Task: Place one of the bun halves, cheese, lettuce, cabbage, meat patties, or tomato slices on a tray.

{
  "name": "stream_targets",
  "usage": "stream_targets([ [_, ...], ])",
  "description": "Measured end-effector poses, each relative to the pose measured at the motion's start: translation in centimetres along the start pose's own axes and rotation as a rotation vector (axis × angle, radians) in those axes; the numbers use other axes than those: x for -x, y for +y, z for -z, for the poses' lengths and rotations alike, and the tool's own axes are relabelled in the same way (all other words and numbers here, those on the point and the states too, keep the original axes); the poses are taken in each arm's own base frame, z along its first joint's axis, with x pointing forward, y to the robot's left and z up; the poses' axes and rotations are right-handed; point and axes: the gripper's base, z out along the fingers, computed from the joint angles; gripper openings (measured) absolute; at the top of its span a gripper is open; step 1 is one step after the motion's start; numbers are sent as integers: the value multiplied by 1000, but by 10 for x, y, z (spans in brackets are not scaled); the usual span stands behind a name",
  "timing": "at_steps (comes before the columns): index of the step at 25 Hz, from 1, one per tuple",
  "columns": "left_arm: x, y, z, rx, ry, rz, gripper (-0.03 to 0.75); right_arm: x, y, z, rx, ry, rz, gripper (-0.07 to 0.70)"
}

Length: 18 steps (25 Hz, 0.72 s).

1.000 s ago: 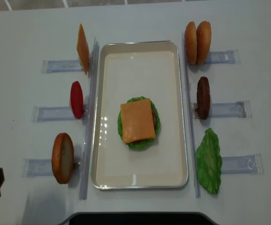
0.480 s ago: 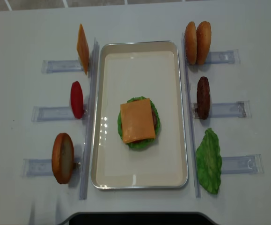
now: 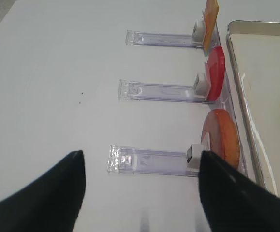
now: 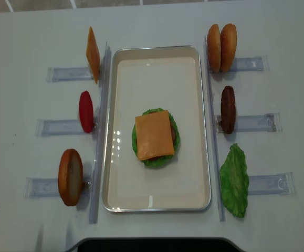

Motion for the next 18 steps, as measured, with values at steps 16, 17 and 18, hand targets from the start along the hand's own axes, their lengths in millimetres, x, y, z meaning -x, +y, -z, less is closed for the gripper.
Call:
stream_targets([
  [16, 0, 0, 0, 0, 0, 0, 538, 0, 0, 0, 2, 0, -1, 539],
  [17, 0, 0, 0, 0, 0, 0, 538, 0, 0, 0, 4, -1, -2, 539],
  [18, 0, 0, 0, 0, 0, 0, 538, 0, 0, 0, 5, -1, -2, 539],
])
